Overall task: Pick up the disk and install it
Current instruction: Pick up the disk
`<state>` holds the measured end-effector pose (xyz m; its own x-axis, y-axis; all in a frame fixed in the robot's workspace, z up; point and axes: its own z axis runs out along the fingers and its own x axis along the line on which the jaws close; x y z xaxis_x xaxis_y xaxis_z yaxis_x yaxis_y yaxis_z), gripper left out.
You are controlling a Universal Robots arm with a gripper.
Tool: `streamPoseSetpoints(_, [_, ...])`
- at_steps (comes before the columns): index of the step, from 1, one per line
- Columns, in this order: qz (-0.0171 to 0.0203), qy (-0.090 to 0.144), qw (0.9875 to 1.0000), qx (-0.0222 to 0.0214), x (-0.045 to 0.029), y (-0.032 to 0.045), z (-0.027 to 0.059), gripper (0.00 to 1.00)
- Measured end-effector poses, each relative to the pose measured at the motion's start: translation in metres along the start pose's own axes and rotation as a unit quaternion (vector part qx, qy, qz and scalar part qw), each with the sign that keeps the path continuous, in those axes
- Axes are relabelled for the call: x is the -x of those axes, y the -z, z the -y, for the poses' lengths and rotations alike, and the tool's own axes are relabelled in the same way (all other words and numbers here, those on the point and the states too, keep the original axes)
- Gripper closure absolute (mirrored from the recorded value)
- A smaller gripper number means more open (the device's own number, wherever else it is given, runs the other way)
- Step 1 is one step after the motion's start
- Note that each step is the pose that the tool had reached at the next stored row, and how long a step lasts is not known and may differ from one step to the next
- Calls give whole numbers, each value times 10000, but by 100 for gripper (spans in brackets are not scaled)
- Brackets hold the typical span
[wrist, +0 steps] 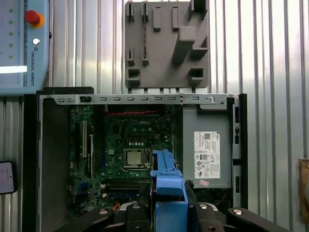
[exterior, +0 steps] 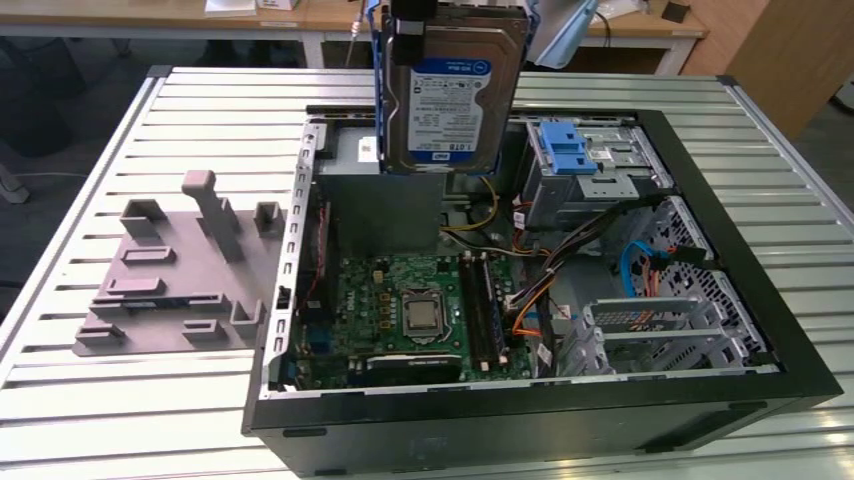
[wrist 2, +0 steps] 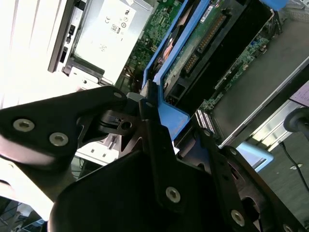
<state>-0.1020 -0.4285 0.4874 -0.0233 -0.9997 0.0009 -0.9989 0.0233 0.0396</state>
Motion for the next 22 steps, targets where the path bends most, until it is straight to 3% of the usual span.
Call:
streamPoseSetpoints(14, [0, 0, 10000, 0, -63, 0, 2, 64])
streamPoseSetpoints(22, [1, 0, 10000, 0, -187, -1, 15, 64])
